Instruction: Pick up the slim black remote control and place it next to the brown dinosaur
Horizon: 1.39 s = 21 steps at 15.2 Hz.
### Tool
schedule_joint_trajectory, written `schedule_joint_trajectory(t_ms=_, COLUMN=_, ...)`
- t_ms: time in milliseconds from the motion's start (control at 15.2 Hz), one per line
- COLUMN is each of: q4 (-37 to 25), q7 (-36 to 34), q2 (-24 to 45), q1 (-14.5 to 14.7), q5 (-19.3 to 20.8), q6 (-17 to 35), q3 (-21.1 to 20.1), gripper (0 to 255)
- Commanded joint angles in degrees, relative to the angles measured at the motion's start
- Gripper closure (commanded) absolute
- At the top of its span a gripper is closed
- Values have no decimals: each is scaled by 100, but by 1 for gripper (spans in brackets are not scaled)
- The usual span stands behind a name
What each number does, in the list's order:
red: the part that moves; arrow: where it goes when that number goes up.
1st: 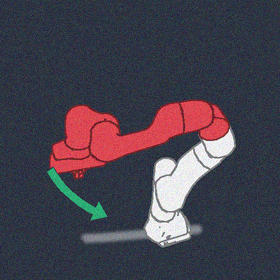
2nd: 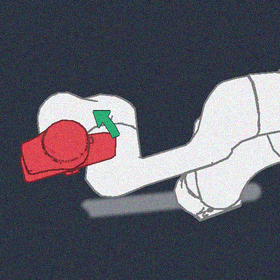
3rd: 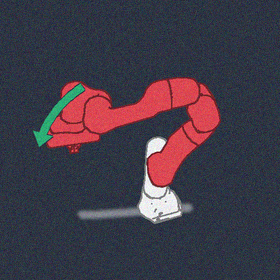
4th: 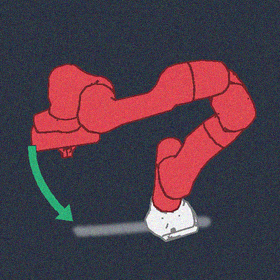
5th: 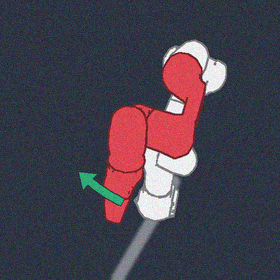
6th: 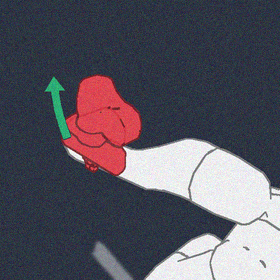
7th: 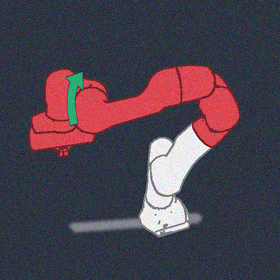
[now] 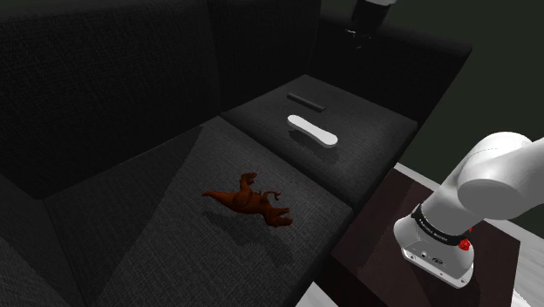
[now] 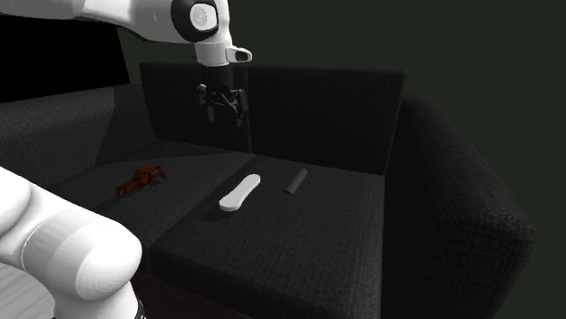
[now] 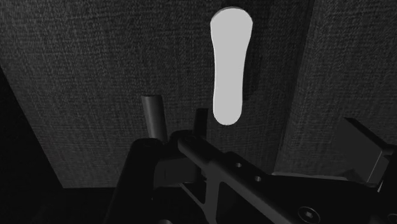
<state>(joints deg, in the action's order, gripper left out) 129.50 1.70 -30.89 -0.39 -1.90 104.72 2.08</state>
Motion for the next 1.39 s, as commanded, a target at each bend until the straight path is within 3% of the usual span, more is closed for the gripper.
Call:
schedule_joint_trajectory(t_ms=0, q4=-37, q7=157, q2=331, q1=-41, q5=20, q6=215, q3=125, gripper=0)
schedule_joint_trajectory(t_ms=660, q4=-824, q7=871, q2=2343, q1=-196, q5=-117, q6=1021, q3=606, gripper=0)
schedule_joint_trajectory(t_ms=1320, q4=-2291, q7=1557, q2=4547, q1=-488, q5=-522, q6=1296, q3=833, gripper=0)
